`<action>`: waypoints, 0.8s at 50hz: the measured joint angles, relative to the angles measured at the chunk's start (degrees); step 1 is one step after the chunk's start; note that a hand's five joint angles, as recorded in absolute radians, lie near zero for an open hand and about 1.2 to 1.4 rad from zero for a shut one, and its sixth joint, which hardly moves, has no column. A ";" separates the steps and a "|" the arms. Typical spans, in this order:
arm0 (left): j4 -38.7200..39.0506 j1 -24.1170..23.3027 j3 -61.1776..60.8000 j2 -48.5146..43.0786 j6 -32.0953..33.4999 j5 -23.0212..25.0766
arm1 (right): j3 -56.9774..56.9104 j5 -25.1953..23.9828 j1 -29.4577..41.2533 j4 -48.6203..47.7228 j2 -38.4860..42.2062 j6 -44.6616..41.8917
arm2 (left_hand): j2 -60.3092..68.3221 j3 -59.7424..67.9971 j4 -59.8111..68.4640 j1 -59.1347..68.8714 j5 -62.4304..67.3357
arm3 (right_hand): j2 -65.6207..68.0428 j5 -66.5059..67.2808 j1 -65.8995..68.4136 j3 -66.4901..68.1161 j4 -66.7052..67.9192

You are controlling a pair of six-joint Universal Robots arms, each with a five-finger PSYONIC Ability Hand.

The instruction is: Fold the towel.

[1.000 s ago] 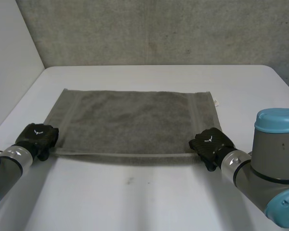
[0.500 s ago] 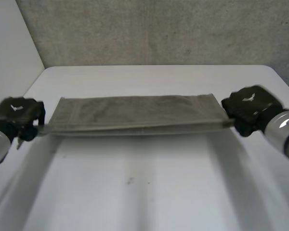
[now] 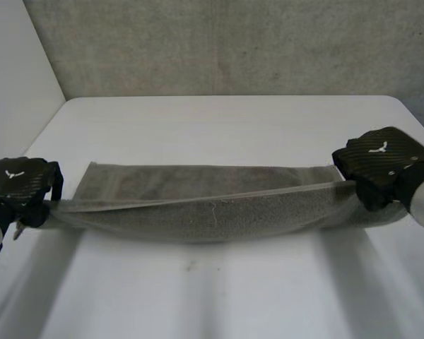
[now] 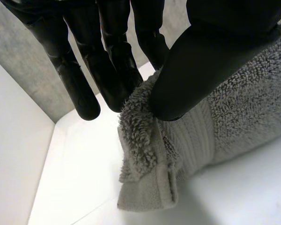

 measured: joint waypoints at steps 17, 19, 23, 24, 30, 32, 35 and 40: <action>9.53 -7.49 22.31 -33.31 -0.39 -5.88 | -15.44 0.63 0.93 -9.84 28.13 -2.42 | 0.00 0.03 0.05 0.00 0.00 | 0.00 0.00 0.00 0.00 0.00; 9.44 -8.24 26.27 -37.16 -0.36 -7.36 | -19.02 0.67 1.16 -10.57 31.84 -2.37 | 0.00 0.03 0.05 0.00 0.00 | 0.00 0.00 0.00 0.00 0.00; 9.20 -9.41 33.56 -43.52 -0.33 -9.65 | -26.32 0.77 1.76 -11.60 38.40 -2.42 | 0.00 0.04 0.07 0.00 0.00 | 0.00 0.00 0.00 0.00 0.00; 9.14 -9.72 35.38 -44.99 -0.32 -10.16 | -28.10 0.83 1.90 -11.75 39.86 -2.45 | 0.00 0.04 0.07 0.00 0.00 | 0.00 0.00 0.00 0.00 0.00; 8.88 -11.13 44.58 -51.93 -0.31 -12.36 | -39.12 1.49 2.50 -11.80 48.45 -2.72 | 0.00 0.04 0.09 0.00 0.00 | 0.00 0.00 0.00 0.00 0.00; 8.83 -11.48 46.64 -53.44 -0.31 -12.72 | -41.65 1.84 2.61 -11.69 50.40 -2.86 | 0.00 0.04 0.09 0.00 0.00 | -3.62 -3.97 -4.27 -3.60 -3.73; 8.92 -12.11 49.46 -55.59 -0.39 -13.00 | -45.66 2.54 2.90 -11.54 53.49 -3.32 | -4.14 -4.12 -4.01 -2.91 -2.47 | -27.84 -28.55 -27.22 -27.12 -27.31; 9.31 -12.91 51.90 -57.44 -0.54 -13.00 | -50.09 3.82 3.43 -11.63 56.32 -4.18 | -49.28 -46.98 -47.49 -47.32 -48.59 | -60.77 -63.25 -60.80 -60.88 -60.88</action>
